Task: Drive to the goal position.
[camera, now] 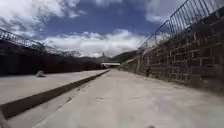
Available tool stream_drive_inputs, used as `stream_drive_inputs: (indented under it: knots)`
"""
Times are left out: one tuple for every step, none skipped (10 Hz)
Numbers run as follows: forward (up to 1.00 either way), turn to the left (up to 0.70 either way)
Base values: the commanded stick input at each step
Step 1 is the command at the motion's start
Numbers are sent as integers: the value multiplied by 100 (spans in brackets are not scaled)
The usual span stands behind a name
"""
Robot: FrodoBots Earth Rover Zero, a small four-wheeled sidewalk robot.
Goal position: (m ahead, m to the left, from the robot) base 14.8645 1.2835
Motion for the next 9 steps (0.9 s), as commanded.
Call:
stream_drive_inputs:
  knots:
    - [100, 0]
    - [100, 0]
    - [100, 0]
    - [100, -27]
    - [100, -27]
    - [100, 0]
    - [100, 0]
    - [100, 0]
    - [100, 0]
